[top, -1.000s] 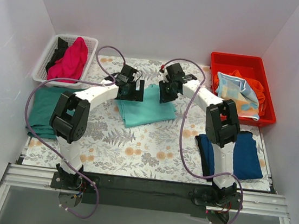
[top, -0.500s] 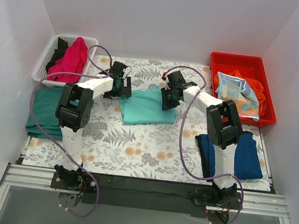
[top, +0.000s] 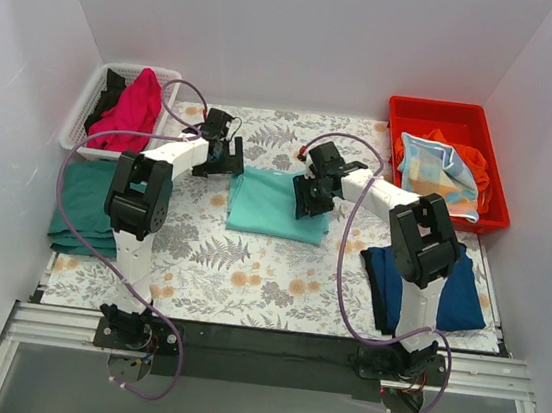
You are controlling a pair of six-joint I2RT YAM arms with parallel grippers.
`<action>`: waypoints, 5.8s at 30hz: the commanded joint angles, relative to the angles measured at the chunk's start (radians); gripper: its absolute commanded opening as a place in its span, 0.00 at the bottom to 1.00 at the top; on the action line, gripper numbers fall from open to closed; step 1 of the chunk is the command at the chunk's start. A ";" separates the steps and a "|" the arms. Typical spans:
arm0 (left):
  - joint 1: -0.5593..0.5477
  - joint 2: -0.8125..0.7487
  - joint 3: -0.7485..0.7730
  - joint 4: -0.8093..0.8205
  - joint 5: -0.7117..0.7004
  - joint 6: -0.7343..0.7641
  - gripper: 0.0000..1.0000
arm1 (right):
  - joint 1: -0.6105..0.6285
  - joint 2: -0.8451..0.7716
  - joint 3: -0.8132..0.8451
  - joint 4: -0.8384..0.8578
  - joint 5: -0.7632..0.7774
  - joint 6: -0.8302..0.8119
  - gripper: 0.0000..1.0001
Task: Fold and stack the t-shirts
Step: Smooth out wrinkles on the folded tshirt, then put the neatly folded tshirt into the corner of the board with the right arm
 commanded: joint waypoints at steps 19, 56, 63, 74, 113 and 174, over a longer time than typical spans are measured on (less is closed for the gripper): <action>0.023 -0.178 -0.053 -0.017 0.115 -0.080 0.96 | -0.095 -0.142 0.015 0.028 0.114 -0.045 0.81; 0.026 0.018 -0.008 -0.282 0.042 -0.238 0.96 | -0.228 0.128 -0.162 0.272 -0.492 0.022 0.20; 0.006 -0.035 -0.097 -0.209 0.076 -0.177 0.96 | -0.224 0.108 -0.128 0.168 -0.386 0.044 0.01; 0.008 -0.133 -0.025 -0.190 0.042 -0.172 0.96 | -0.221 -0.274 -0.260 -0.093 -0.107 -0.019 0.01; 0.008 0.094 0.194 -0.159 0.104 -0.135 0.96 | -0.455 -0.791 -0.343 -0.817 0.456 0.288 0.01; 0.048 0.009 0.041 -0.110 0.165 -0.129 0.96 | -0.133 -0.581 -0.303 -0.462 0.368 0.306 0.39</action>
